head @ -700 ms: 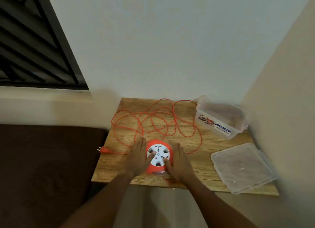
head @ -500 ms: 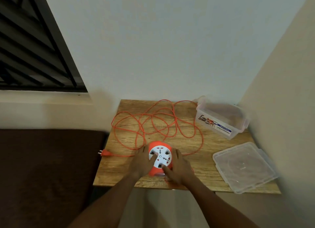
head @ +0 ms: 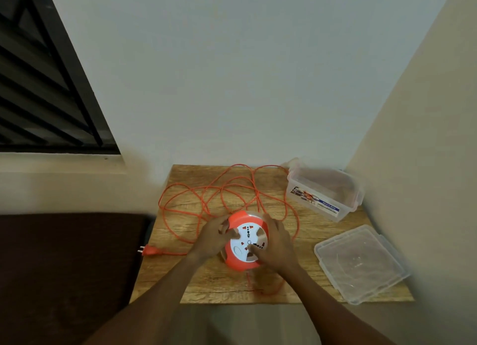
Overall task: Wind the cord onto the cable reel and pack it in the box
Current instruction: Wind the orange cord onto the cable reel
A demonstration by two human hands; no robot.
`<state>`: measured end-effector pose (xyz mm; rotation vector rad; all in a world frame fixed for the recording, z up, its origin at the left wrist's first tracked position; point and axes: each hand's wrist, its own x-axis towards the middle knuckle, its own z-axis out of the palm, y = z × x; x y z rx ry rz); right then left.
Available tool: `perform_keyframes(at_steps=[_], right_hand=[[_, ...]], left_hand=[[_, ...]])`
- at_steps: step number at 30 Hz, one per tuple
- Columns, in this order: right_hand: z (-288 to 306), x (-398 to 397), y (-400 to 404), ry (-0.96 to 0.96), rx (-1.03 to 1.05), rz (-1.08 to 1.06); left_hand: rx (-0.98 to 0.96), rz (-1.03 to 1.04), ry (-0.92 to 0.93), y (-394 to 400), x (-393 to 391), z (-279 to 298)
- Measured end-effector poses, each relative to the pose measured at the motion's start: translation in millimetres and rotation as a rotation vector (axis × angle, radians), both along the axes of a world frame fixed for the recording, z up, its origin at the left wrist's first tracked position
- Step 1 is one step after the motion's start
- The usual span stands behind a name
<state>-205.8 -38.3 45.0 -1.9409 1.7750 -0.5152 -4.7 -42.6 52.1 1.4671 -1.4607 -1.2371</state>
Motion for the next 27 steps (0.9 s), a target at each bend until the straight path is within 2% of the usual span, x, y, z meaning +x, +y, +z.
perform_keyframes(at_steps=[4, 8, 13, 16, 19, 22, 24, 25, 27], right_hand=[[13.7, -11.2, -13.5, -0.071, -0.008, 0.012], [33.9, -19.7, -30.0, -0.297, 0.044, 0.067], [64.2, -28.5, -51.5, -0.546, 0.088, 0.138], [80.1, -35.3, -70.1, -0.656, 0.162, 0.28], [99.5, -40.6, -87.6, -0.556, 0.197, 0.518], [114.9, -39.9, -101.6, -0.262, 0.17, 0.67], [119.2, -33.9, -109.4, -0.054, 0.032, 0.651], [117.7, -31.3, -111.8, -0.015, -0.067, 0.595], [105.6, -27.0, -110.9, -0.058, -0.284, 0.421]], left_hand=[[-0.005, -0.024, 0.032, -11.4, 2.0, 17.5], [0.024, 0.017, 0.089, -21.9, 0.7, 34.5], [0.078, 0.185, 0.231, -25.5, -12.7, 47.7], [0.126, 0.205, 0.254, -31.3, -14.5, 59.6], [0.108, 0.069, 0.025, -37.7, -13.2, 79.1], [0.059, -0.068, -0.214, -45.0, -21.2, 92.5], [0.032, -0.048, -0.285, -48.8, -24.7, 96.2], [0.019, -0.007, -0.259, -49.8, -25.2, 95.0], [-0.014, 0.1, -0.164, -53.0, -22.5, 88.4]])
